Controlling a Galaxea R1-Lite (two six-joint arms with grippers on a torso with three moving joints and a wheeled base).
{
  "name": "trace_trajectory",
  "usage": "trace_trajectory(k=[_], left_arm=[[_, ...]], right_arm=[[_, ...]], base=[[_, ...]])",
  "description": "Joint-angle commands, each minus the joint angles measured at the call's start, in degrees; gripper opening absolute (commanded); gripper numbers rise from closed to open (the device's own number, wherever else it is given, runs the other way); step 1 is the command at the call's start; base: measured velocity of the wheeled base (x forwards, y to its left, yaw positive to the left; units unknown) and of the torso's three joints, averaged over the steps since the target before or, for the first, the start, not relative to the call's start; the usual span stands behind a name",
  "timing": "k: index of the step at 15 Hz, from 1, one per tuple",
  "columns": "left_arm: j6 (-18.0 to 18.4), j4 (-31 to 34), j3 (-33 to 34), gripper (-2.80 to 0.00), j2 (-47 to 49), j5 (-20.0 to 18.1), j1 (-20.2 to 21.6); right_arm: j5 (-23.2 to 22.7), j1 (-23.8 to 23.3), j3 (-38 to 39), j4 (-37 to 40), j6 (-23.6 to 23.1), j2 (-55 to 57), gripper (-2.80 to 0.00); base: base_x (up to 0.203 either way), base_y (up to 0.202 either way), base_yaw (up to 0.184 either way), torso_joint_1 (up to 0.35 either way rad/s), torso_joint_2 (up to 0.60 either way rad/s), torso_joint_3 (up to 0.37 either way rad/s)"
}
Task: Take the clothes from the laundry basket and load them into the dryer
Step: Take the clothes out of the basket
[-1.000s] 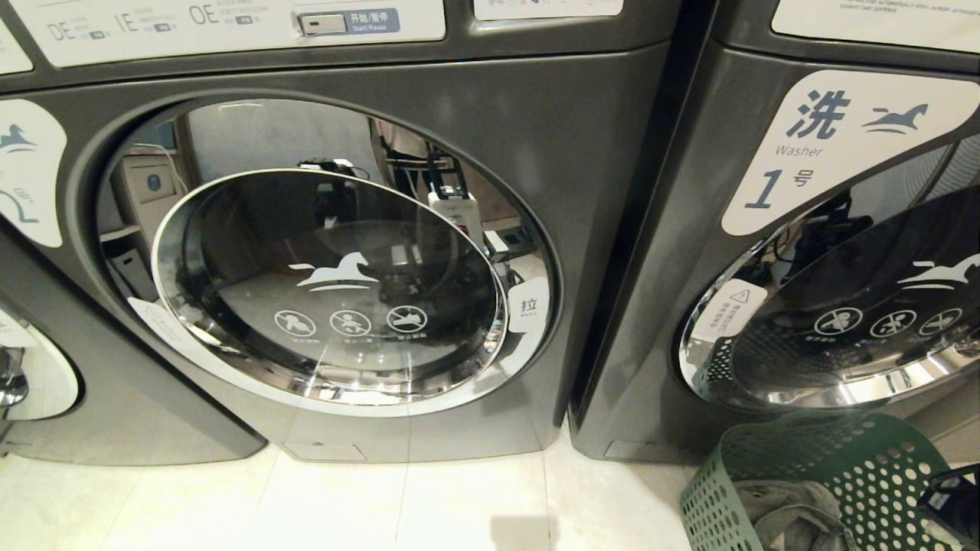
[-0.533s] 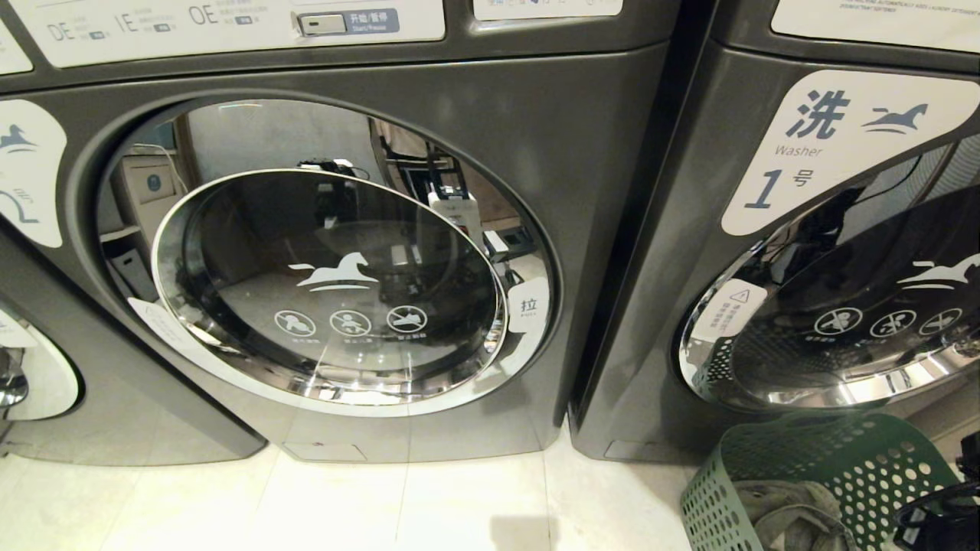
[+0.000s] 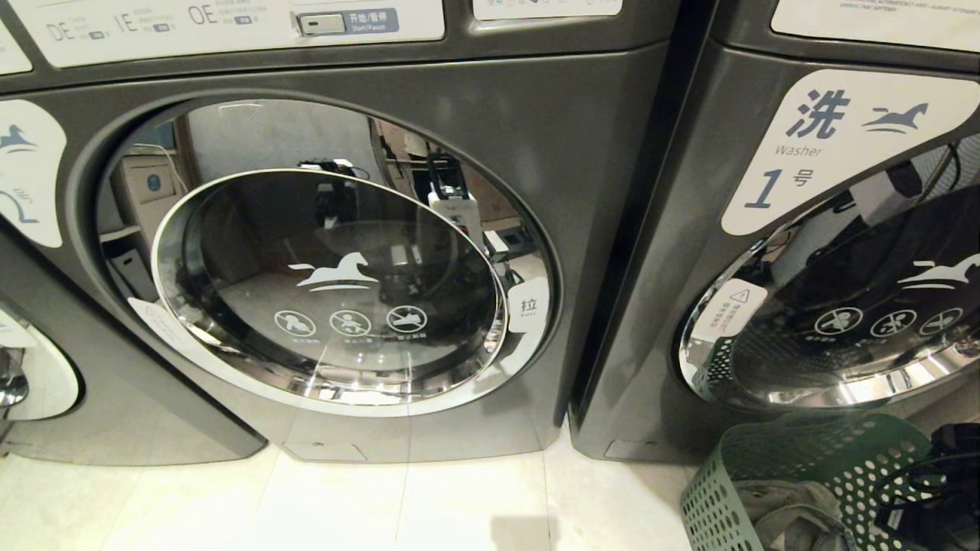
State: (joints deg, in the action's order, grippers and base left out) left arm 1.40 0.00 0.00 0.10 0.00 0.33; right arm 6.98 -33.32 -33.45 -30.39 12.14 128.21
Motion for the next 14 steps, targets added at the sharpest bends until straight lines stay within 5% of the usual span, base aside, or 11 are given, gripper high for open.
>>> trace_trajectory(k=[1, 8, 14], left_arm=[[0.0, 0.0, 0.0, -2.8, -0.01, 0.0, 0.02], [0.0, 0.0, 0.0, -2.8, -0.01, 0.0, 0.02], [0.0, 0.0, 0.0, -2.8, -0.01, 0.0, 0.02]], right_arm=[[-3.9, -4.1, -7.09, -2.09, -5.86, 9.07, 0.0], [-25.19, -10.11, -22.98, -1.4, -22.92, 22.67, 0.0], [-30.78, -9.1, -22.75, -1.42, -32.22, 32.35, 0.0]], base=[[0.0, 0.0, 0.0, 0.0, 0.0, 0.0], [0.0, 0.0, 0.0, 0.0, 0.0, 0.0], [0.0, 0.0, 0.0, 0.0, 0.0, 0.0]])
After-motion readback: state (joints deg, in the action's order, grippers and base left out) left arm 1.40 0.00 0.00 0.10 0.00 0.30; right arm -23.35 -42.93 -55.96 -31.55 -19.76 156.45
